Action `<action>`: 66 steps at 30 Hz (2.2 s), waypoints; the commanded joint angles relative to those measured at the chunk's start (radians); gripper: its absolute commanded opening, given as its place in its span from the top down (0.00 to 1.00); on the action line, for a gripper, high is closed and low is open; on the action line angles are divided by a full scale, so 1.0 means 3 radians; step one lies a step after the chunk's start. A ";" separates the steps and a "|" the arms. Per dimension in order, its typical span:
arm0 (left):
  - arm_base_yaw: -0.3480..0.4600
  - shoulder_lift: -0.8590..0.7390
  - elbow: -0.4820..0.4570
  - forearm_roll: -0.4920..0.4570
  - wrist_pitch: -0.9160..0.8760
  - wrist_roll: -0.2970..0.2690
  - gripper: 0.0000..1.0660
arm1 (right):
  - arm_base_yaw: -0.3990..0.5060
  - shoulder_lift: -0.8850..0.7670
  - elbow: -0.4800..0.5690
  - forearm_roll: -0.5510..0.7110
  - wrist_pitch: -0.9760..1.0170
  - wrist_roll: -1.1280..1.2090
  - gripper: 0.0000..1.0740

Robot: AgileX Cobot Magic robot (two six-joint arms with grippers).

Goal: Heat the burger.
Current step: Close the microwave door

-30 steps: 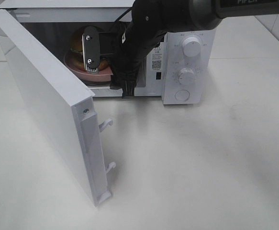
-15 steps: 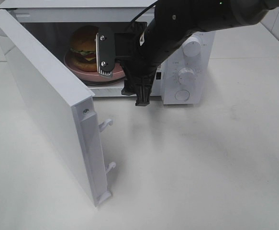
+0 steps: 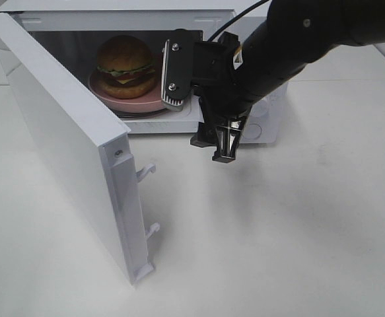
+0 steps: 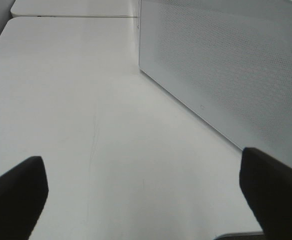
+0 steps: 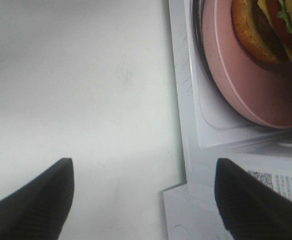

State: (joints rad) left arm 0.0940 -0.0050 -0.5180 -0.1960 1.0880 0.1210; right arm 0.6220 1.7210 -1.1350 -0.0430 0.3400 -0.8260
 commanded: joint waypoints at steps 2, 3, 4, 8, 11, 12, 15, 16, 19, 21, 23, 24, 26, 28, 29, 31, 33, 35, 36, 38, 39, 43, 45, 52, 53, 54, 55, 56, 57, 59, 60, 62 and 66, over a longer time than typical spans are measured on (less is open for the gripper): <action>-0.0020 -0.0057 0.0003 0.0000 -0.0050 0.0000 0.09 | -0.0020 -0.0333 0.0290 -0.0053 0.0003 0.0337 0.29; -0.0020 -0.0057 0.0003 0.0000 -0.0050 0.0000 0.09 | -0.0020 -0.0333 0.0290 -0.0053 0.0003 0.0337 0.29; -0.0020 -0.0057 0.0003 0.0000 -0.0050 0.0000 0.09 | -0.0020 -0.0397 0.0350 -0.0067 0.0020 0.0410 0.29; -0.0020 -0.0057 0.0003 0.0000 -0.0050 0.0000 0.09 | -0.0020 -0.0577 0.0503 -0.0087 0.0097 0.0620 0.29; -0.0020 -0.0057 0.0003 0.0000 -0.0050 0.0000 0.09 | -0.0020 -0.0837 0.0700 -0.0087 0.0243 0.0993 0.29; -0.0020 -0.0057 0.0003 0.0000 -0.0050 0.0000 0.09 | -0.0020 -0.0907 0.0750 -0.0087 0.0287 0.1113 0.29; -0.0020 -0.0057 0.0003 0.0000 -0.0050 0.0000 0.09 | -0.0020 -0.1167 0.0900 -0.0087 0.0470 0.1607 0.29; -0.0020 -0.0057 0.0003 0.0000 -0.0050 0.0000 0.09 | -0.0020 -0.1167 0.0900 -0.0087 0.0470 0.1607 0.29; -0.0020 -0.0057 0.0003 0.0000 -0.0050 0.0000 0.09 | -0.0020 -0.1333 0.0980 -0.0087 0.0640 0.1990 0.30; -0.0020 -0.0057 0.0003 0.0000 -0.0050 0.0000 0.09 | -0.0020 -0.1407 0.0983 -0.0087 0.0830 0.2220 0.30; -0.0020 -0.0057 0.0003 0.0000 -0.0050 0.0000 0.09 | -0.0020 -0.1513 0.0980 -0.0087 0.1170 0.2547 0.30; -0.0020 -0.0057 0.0003 0.0000 -0.0050 0.0000 0.09 | -0.0020 -0.1513 0.0980 -0.0087 0.1170 0.2547 0.30; -0.0020 -0.0057 0.0003 0.0000 -0.0050 0.0000 0.09 | -0.0020 -0.1583 0.0980 -0.0087 0.1383 0.2653 0.30; -0.0020 -0.0057 0.0003 0.0000 -0.0050 0.0000 0.09 | -0.0020 -0.1700 0.0980 -0.0087 0.1643 0.2730 0.30; -0.0020 -0.0057 0.0003 0.0000 -0.0050 0.0000 0.09 | -0.0020 -0.1700 0.0980 -0.0087 0.1643 0.2730 0.30; -0.0020 -0.0057 0.0003 0.0000 -0.0050 0.0000 0.09 | -0.0020 -0.1793 0.0980 -0.0083 0.1770 0.2810 0.30; -0.0020 -0.0057 0.0003 0.0000 -0.0050 0.0000 0.09 | -0.0020 -0.1957 0.0980 -0.0080 0.1927 0.2907 0.30; -0.0020 -0.0057 0.0003 0.0000 -0.0050 0.0000 0.09 | -0.0020 -0.2013 0.0980 -0.0080 0.1973 0.2920 0.30; -0.0020 -0.0057 0.0003 0.0000 -0.0050 0.0000 0.09 | -0.0020 -0.2127 0.0990 -0.0080 0.2033 0.2977 0.30; -0.0020 -0.0057 0.0003 0.0000 -0.0050 0.0000 0.09 | -0.0020 -0.2293 0.1040 -0.0080 0.2013 0.3007 0.30; -0.0020 -0.0057 0.0003 0.0000 -0.0050 0.0000 0.09 | -0.0020 -0.2403 0.1083 -0.0080 0.1967 0.3010 0.30; -0.0020 -0.0057 0.0003 0.0000 -0.0050 0.0000 0.09 | -0.0020 -0.2717 0.1250 -0.0090 0.1893 0.3010 0.30; -0.0020 -0.0057 0.0003 0.0000 -0.0050 0.0000 0.09 | -0.0020 -0.2927 0.1393 -0.0093 0.1897 0.3013 0.30; -0.0020 -0.0057 0.0003 0.0000 -0.0050 0.0000 0.09 | -0.0683 -0.3650 0.1820 -0.0053 0.1897 0.3030 0.30; -0.0020 -0.0057 0.0003 0.0000 -0.0050 0.0000 0.09 | -0.0683 -0.3650 0.1820 -0.0053 0.1897 0.3030 0.30; -0.0020 -0.0057 0.0003 0.0000 -0.0050 0.0000 0.09 | -0.0853 -0.3867 0.1877 -0.0053 0.1900 0.3030 0.30; -0.0020 -0.0057 0.0003 0.0000 -0.0050 0.0000 0.09 | -0.0910 -0.3950 0.1890 -0.0053 0.1903 0.3030 0.30; -0.0020 -0.0057 0.0003 0.0000 -0.0050 0.0000 0.09 | -0.0910 -0.3950 0.1890 -0.0053 0.1903 0.3030 0.30; -0.0020 -0.0057 0.0003 0.0000 -0.0050 0.0000 0.09 | -0.1020 -0.4170 0.1910 -0.0053 0.1907 0.3030 0.30; -0.0020 -0.0057 0.0003 0.0000 -0.0050 0.0000 0.09 | -0.1073 -0.4270 0.1920 -0.0053 0.1913 0.3033 0.30; -0.0020 -0.0057 0.0003 0.0000 -0.0050 0.0000 0.09 | -0.1163 -0.4457 0.1940 -0.0047 0.1930 0.3033 0.30; -0.0020 -0.0057 0.0003 0.0000 -0.0050 0.0000 0.09 | -0.1260 -0.4627 0.1950 0.0000 0.1957 0.3033 0.30; -0.0020 -0.0057 0.0003 0.0000 -0.0050 0.0000 0.09 | -0.1440 -0.4990 0.2000 0.0037 0.2000 0.3033 0.30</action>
State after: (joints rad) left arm 0.0940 -0.0050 -0.5180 -0.1960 1.0880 0.1210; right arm 0.2270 0.2930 -0.5510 -0.0390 0.9290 0.0780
